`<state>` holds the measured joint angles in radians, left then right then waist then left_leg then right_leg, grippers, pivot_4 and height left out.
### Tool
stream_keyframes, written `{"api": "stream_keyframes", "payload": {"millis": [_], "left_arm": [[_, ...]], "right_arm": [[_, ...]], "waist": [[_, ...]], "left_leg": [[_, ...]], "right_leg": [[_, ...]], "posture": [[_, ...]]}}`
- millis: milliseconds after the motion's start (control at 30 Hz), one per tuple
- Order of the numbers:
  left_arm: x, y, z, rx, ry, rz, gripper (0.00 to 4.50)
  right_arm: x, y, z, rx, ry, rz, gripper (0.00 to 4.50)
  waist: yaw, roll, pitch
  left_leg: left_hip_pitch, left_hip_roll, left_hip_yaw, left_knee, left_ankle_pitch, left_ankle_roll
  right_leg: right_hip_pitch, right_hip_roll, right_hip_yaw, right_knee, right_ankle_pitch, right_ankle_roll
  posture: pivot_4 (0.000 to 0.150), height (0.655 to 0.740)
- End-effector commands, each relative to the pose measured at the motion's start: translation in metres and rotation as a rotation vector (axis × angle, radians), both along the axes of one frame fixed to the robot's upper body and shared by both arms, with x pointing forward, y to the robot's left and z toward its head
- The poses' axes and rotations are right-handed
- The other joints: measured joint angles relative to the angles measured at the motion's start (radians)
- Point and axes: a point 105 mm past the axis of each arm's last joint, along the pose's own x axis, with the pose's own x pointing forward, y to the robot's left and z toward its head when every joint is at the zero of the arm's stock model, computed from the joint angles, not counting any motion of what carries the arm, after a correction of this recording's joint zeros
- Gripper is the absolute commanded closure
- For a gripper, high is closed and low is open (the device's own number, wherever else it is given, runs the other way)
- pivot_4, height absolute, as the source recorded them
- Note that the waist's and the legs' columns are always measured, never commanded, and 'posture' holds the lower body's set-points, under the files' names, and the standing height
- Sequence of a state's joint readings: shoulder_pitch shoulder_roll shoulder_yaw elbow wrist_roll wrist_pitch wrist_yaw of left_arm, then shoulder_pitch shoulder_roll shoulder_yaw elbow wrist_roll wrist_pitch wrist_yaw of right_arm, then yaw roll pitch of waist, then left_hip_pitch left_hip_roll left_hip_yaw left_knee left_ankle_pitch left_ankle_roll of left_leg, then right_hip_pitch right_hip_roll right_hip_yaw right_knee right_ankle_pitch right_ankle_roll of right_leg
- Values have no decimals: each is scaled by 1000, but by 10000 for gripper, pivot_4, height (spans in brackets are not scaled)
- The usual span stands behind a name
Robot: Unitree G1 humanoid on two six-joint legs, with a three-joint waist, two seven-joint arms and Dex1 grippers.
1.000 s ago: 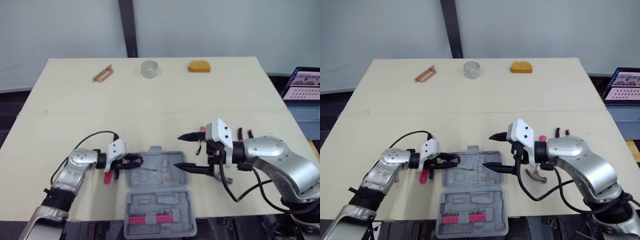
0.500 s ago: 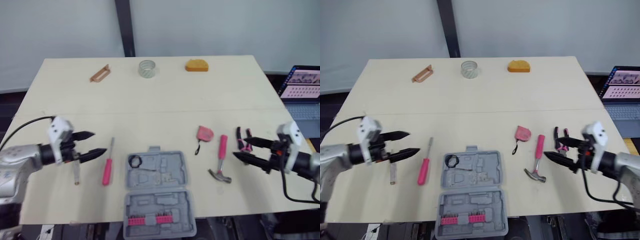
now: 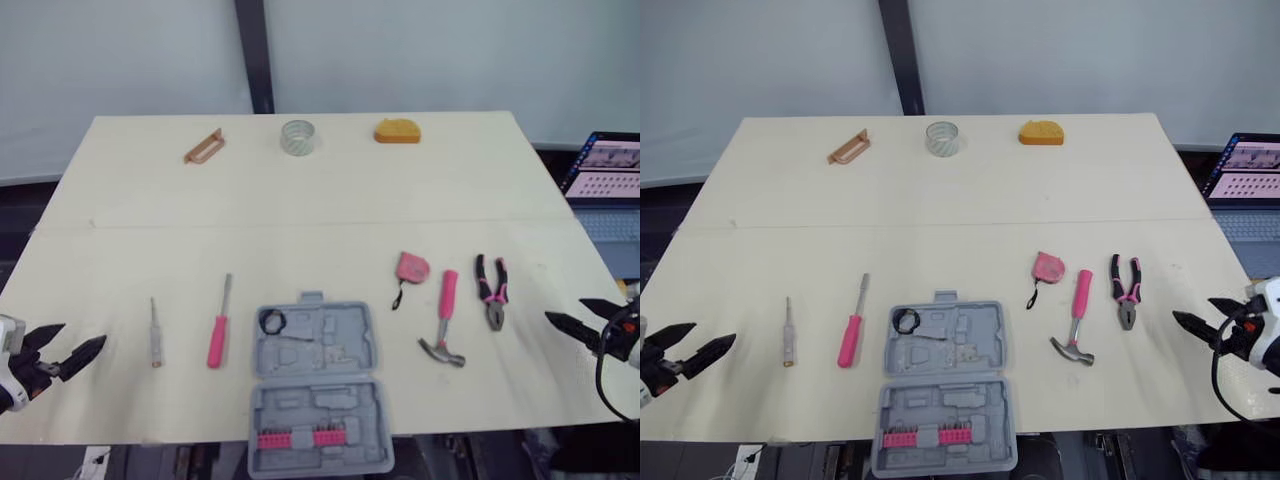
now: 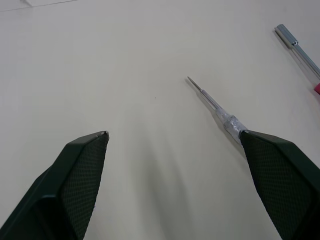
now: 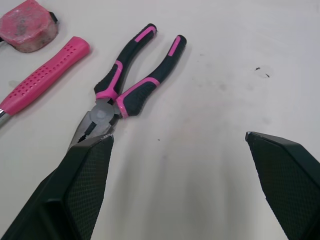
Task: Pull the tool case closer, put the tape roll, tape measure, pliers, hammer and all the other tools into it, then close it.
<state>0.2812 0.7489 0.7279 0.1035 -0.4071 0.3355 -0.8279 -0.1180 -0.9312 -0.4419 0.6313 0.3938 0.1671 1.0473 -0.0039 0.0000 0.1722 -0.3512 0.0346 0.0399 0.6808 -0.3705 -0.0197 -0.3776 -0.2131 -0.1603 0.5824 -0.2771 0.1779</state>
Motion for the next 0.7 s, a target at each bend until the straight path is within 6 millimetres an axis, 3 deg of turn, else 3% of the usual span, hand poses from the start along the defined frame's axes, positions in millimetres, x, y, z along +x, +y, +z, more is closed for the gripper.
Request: {"api": "stream_keyframes", "payload": {"millis": [33, 300, 400, 533, 633, 700], "left_arm": [[-2, 4, 7, 21, -36, 22, 315], [5, -1, 6, 21, -39, 4, 315], [12, -20, 9, 0, -51, -71, 315], [20, -52, 18, -5, -37, -213, 315], [31, -84, 30, 6, -34, -366, 315], [36, -101, 35, 11, -31, -449, 315]], "right_arm": [[2, -5, 7, -18, -36, -8, 0], [3, -7, 8, -17, -46, -15, 0], [6, 6, 17, 66, -79, 7, 0], [11, 54, 36, 169, -119, 129, 0], [15, 113, 41, 183, -125, 244, 0], [17, 135, 41, 187, -127, 258, 0]], "waist": [[-2, 0, 0], [0, 0, 0], [0, 0, 0], [2, 0, 0], [4, 1, 0], [5, 1, 0]], "left_leg": [[0, 0, 0, 0, 0, 0], [0, 0, 0, 0, 0, 0], [0, 0, 0, 0, 0, 0], [0, 1, 0, 0, 0, 0], [0, 1, -1, 0, 0, 0], [0, 1, -1, 1, 0, 0]], "right_leg": [[0, 0, 0, 0, 0, 0], [0, 0, 0, 0, 0, 0], [0, 0, 0, 0, 0, 0], [0, 0, 0, 1, 0, 0], [0, 0, 0, 1, 0, 0], [0, 0, 0, 1, 0, 0]], "posture": [[1500, 7400], [1500, 7400], [1500, 7400], [1500, 7400], [1500, 7400], [1500, 7400]]}}
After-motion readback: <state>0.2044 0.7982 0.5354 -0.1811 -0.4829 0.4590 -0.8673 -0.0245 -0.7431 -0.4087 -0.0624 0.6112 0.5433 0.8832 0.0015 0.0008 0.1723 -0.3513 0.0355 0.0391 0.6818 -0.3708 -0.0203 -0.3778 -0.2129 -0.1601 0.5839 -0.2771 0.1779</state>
